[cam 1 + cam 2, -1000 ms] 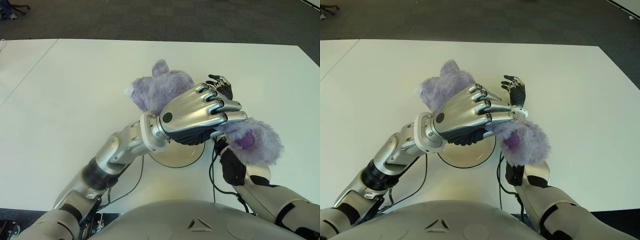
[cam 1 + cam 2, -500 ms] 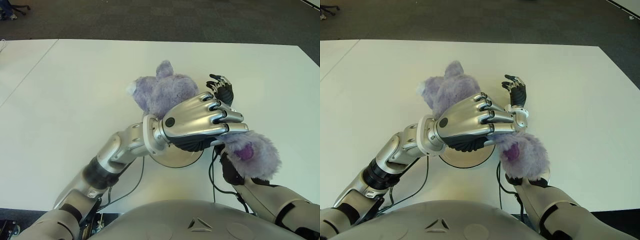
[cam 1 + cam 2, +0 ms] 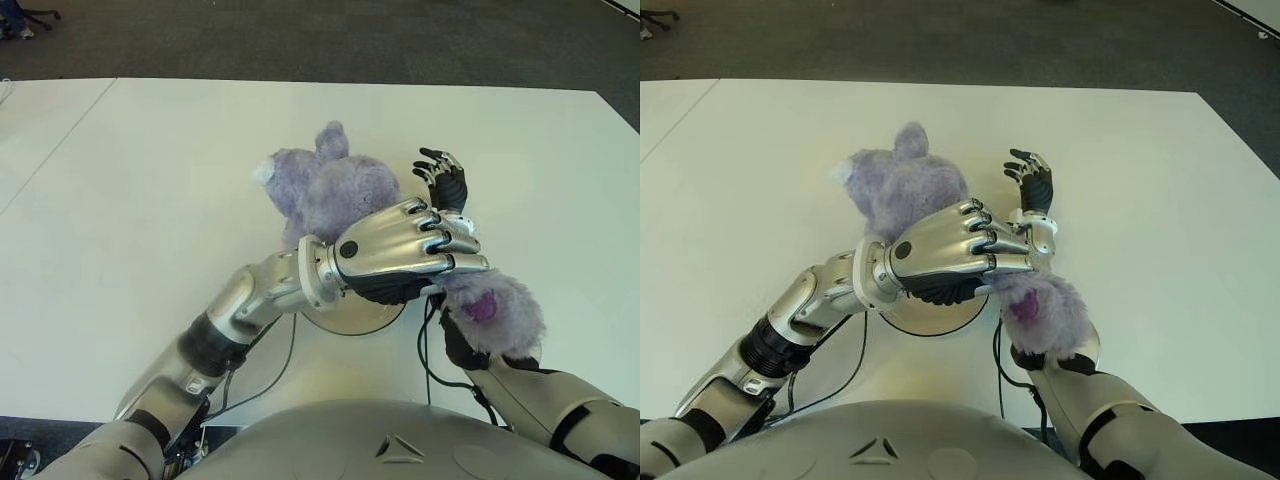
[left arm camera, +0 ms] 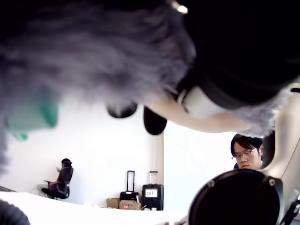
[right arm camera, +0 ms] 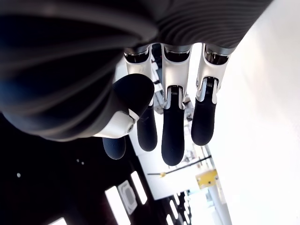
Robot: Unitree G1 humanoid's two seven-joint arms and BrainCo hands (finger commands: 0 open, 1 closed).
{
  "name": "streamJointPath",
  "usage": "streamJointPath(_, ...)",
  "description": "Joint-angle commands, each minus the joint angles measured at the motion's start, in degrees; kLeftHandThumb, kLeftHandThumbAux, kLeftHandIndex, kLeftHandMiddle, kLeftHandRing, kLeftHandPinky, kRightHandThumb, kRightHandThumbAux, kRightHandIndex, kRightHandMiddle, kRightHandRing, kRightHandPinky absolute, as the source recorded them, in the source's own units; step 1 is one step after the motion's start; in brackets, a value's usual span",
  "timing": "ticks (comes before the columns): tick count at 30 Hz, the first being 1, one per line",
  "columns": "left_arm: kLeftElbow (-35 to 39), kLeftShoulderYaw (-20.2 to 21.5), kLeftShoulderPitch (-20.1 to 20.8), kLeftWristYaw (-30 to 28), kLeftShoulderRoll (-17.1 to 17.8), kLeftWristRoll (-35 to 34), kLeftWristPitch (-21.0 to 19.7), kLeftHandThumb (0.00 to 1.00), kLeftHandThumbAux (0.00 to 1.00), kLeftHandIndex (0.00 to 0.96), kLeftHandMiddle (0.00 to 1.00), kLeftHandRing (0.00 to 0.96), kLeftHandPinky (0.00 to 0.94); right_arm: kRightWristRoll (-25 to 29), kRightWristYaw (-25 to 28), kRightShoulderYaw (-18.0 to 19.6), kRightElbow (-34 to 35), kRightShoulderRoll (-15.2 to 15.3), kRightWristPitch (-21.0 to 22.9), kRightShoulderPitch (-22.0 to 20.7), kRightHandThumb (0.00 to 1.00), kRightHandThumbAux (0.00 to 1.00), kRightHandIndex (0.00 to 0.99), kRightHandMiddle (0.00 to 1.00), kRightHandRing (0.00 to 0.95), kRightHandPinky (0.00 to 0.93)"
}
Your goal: Put the doll into the plate.
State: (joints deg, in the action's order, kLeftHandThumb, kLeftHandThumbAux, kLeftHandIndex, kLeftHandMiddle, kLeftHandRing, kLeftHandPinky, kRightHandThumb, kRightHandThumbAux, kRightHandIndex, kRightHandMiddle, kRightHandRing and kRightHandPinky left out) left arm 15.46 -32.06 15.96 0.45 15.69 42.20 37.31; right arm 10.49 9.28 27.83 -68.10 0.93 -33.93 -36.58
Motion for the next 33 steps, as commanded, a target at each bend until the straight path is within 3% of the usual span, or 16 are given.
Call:
streamJointPath(1,-3.85,-0.83,-1.83,0.65,-0.67,-0.25,1.53,0.714,0.701,0.439,0.801,0.807,0.823,1.8,-1.83,1.83,-8.76,-3.94,6.47,13.6,1.0,0.691,0.432,0.328,0.446,0.398)
streamJointPath(10,-5.52,-1.23,-1.37,-0.61,-0.97,2.19,1.8,0.716,0.702,0.438,0.799,0.806,0.828,1.56,-2.09,1.63,-8.76,-4.1,6.14,13.78,1.0,0.692,0.432,0.333,0.445,0.398)
streamJointPath(19,-11.49,-4.47,-1.24,-6.64,-1.72,-5.93,1.24,0.713,0.704,0.437,0.806,0.821,0.832,2.31,-1.65,2.16,-8.66,-4.54,6.42,13.58,1.0,0.694,0.429,0.33,0.454,0.378)
streamJointPath(25,-11.02,-5.87,-5.34,-6.72,-0.62,-6.43,2.12,0.719,0.703,0.436,0.792,0.821,0.841,2.58,-1.08,2.35,-8.67,-4.55,6.59,13.53,1.0,0.695,0.427,0.317,0.451,0.374)
streamJointPath(33,-10.3,-7.34,-7.3,-8.09,-0.28,-8.86,1.87,0.727,0.702,0.435,0.785,0.824,0.852,2.48,-1.18,2.02,-8.48,-4.82,6.59,13.64,1.0,0.694,0.429,0.309,0.439,0.392)
